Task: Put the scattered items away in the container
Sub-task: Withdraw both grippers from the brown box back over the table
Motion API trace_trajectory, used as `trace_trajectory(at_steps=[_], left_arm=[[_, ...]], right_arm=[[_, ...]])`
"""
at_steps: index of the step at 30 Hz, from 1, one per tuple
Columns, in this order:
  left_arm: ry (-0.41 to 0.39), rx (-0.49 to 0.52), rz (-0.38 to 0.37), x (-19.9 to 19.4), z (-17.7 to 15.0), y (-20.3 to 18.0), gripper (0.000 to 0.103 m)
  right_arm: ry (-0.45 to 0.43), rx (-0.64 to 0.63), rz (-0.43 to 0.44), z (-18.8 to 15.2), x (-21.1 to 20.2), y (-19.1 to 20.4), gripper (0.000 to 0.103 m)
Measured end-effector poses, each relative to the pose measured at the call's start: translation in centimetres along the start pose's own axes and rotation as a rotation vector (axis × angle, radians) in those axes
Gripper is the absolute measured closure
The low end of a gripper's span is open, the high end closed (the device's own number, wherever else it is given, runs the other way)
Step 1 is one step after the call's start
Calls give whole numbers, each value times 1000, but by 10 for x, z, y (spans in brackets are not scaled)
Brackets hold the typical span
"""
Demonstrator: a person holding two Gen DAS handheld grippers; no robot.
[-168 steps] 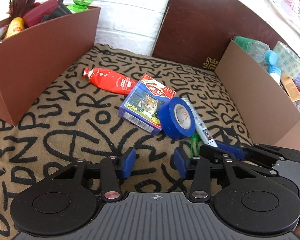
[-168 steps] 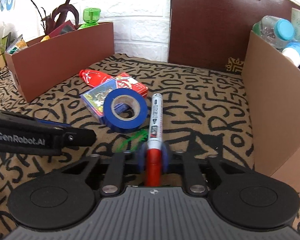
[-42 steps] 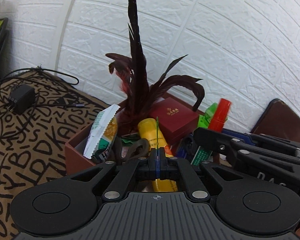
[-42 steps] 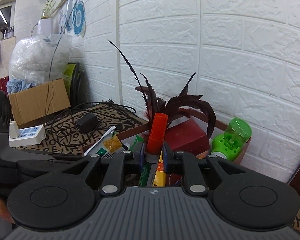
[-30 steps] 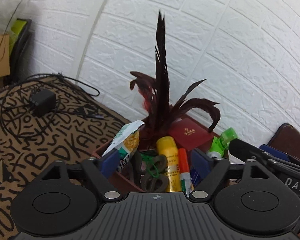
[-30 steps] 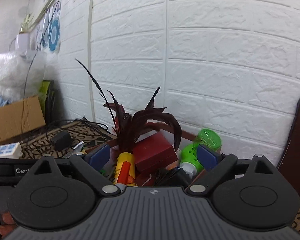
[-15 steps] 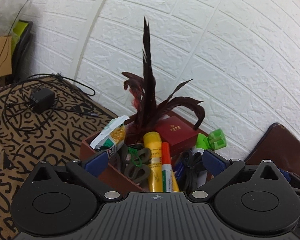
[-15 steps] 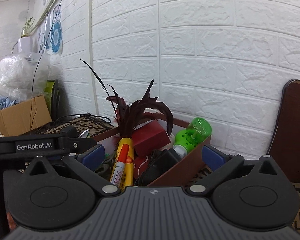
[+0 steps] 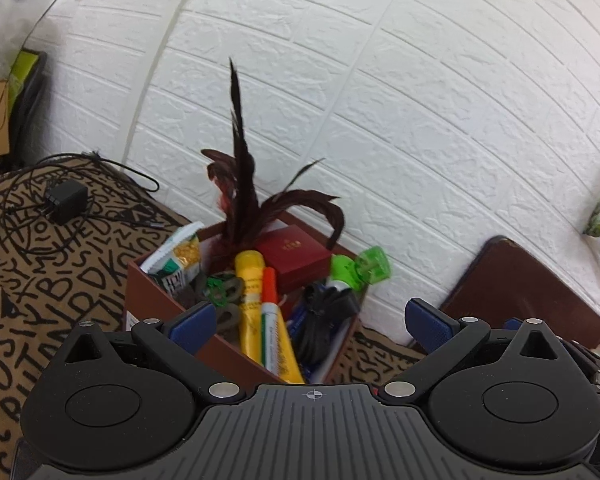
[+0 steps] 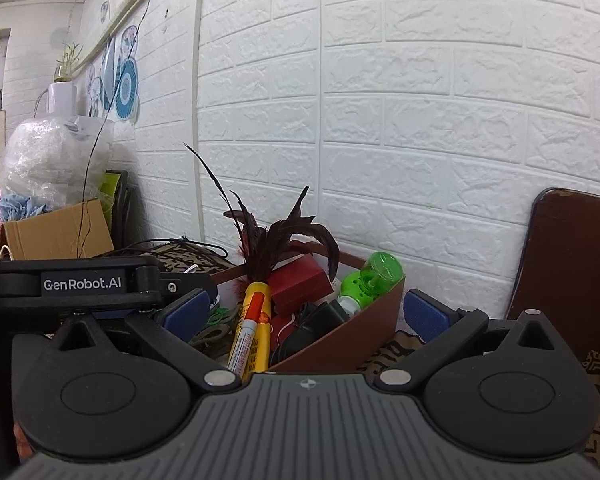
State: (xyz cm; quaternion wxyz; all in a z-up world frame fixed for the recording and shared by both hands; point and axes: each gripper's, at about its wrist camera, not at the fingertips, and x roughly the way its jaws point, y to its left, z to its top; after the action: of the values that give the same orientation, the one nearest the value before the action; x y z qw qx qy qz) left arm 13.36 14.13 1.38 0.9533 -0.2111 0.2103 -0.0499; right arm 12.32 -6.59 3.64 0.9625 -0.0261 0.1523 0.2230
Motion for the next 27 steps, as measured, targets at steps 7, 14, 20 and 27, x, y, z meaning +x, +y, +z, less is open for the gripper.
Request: trace_trajectory(at_steps=[7,14,20,27], left_arm=[[24,38,-35,-19,-36,-23,0],[152,86,-76,-6,-92,-46,0],[245,152,-98,9,-132,-62,0],[298,218,-114,24,-143,-71,0]], right_arm=[[5,29,-33,-27,-39,-11,0],[74,66,-126,-76,-67,-31,0],[159,83,-213,-117,-75,-48,0],[215,122,-226,-142,-69,-63,0]])
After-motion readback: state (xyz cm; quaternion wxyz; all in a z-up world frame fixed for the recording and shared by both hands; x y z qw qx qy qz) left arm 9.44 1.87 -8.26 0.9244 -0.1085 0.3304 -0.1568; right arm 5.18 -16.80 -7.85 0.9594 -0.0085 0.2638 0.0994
